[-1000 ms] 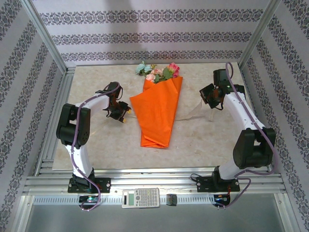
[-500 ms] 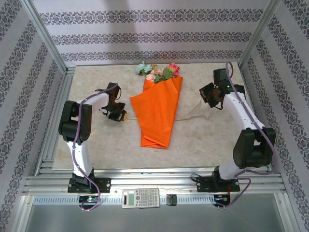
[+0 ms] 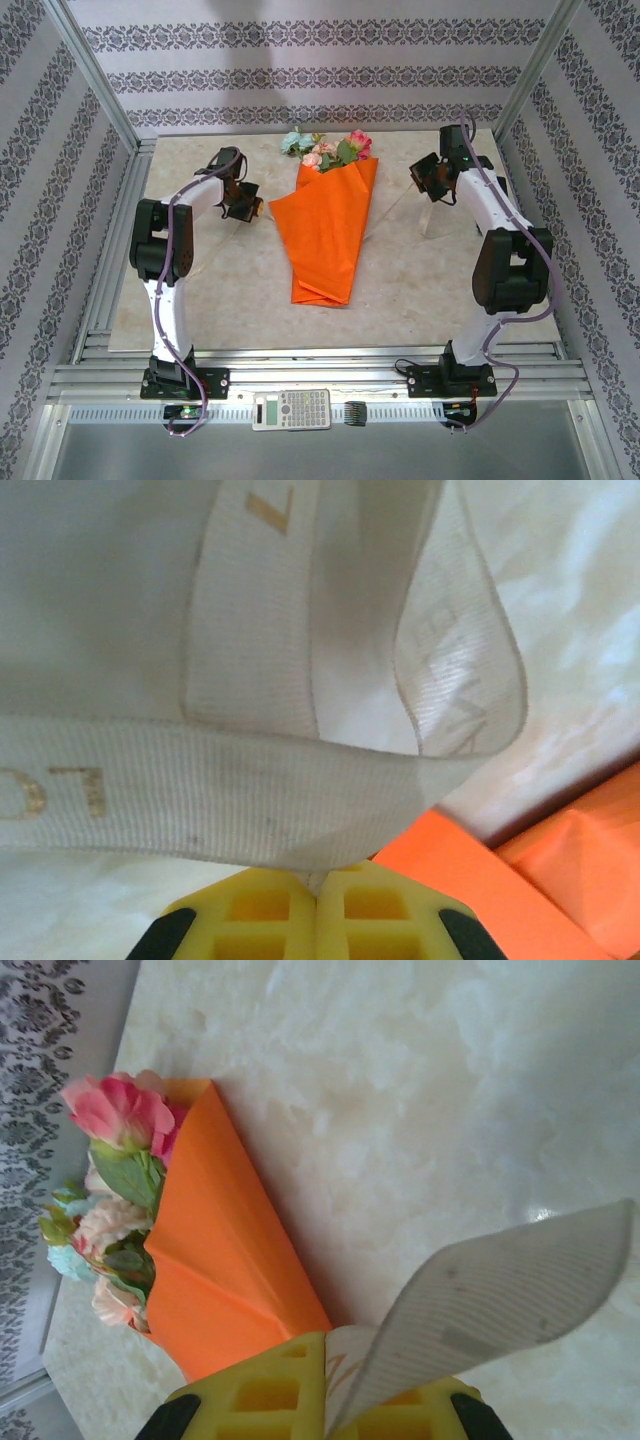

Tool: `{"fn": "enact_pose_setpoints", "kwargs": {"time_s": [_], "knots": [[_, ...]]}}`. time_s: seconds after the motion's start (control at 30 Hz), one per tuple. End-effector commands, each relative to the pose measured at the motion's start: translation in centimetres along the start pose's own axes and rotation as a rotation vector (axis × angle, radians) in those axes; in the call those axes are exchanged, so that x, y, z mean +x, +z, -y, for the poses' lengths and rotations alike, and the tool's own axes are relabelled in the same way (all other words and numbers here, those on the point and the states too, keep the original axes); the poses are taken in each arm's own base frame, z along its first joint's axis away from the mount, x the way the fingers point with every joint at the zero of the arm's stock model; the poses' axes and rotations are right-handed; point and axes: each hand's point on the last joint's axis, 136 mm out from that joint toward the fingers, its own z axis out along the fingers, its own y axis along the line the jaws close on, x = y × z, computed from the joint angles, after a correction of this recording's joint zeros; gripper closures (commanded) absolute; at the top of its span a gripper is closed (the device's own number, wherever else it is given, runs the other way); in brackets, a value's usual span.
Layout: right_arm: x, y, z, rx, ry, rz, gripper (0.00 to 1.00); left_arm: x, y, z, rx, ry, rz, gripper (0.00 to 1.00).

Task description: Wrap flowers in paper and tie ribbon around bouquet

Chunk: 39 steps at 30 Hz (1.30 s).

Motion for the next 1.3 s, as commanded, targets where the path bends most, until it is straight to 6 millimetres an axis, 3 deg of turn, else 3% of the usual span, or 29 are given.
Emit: {"fn": "enact_pose_setpoints", "kwargs": {"time_s": [0.0, 0.17, 0.27, 0.37, 0.47, 0.6, 0.7, 0.87, 0.97, 1.03, 1.13, 1.17, 1.27], "knots": [[-1.4, -0.7, -1.3, -0.036, -0.01, 0.024, 1.0, -1.0, -0.3, 0.6, -0.003, 0.039, 0.015, 1.0], [-0.2, -1.1, -0.6, -0.027, -0.017, 0.0, 1.0, 0.1, -1.0, -1.6, -0.035, 0.034, -0.008, 1.0], [0.7, -1.3, 0.6, -0.017, -0.005, -0.015, 1.0, 0.3, -2.4, -2.9, -0.064, 0.064, -0.01, 0.59], [1.4, -1.5, 1.4, -0.004, -0.009, -0.026, 1.0, 0.0, -5.7, -3.8, -0.13, 0.152, 0.039, 0.42], [1.8, -1.6, 1.6, -0.007, -0.008, -0.034, 1.0, -0.8, -9.2, -5.6, -0.198, 0.24, 0.112, 0.42], [2.0, -1.6, 1.1, -0.021, -0.004, -0.044, 1.0, -2.6, -11.1, -9.6, -0.407, 0.443, 0.139, 0.42], [2.3, -1.5, 0.6, -0.026, -0.012, -0.051, 1.0, -3.8, -10.5, -11.2, -0.537, 0.597, 0.111, 0.43], [2.6, -1.3, 0.2, -0.031, -0.014, -0.055, 1.0, -4.9, -8.3, -11.7, -0.6, 0.742, 0.051, 0.41], [2.7, -1.4, 0.2, -0.031, -0.017, -0.057, 1.0, -5.3, -6.6, -12.0, -0.613, 0.77, 0.028, 0.43], [2.7, -1.4, 0.3, -0.029, -0.018, -0.058, 1.0, -6.2, -5.9, -12.2, -0.635, 0.774, 0.045, 0.49], [2.9, -1.4, 0.4, -0.028, -0.021, -0.06, 1.0, -6.8, -4.5, -12.4, -0.607, 0.74, 0.04, 0.8], [2.9, -1.4, 0.5, -0.026, -0.02, -0.061, 1.0, -6.7, -4.2, -12.3, -0.584, 0.724, 0.035, 0.96], [3.1, -1.4, 0.8, -0.023, -0.019, -0.061, 1.0, -6.0, -4.3, -10.7, -0.492, 0.697, 0.043, 1.0]]}}
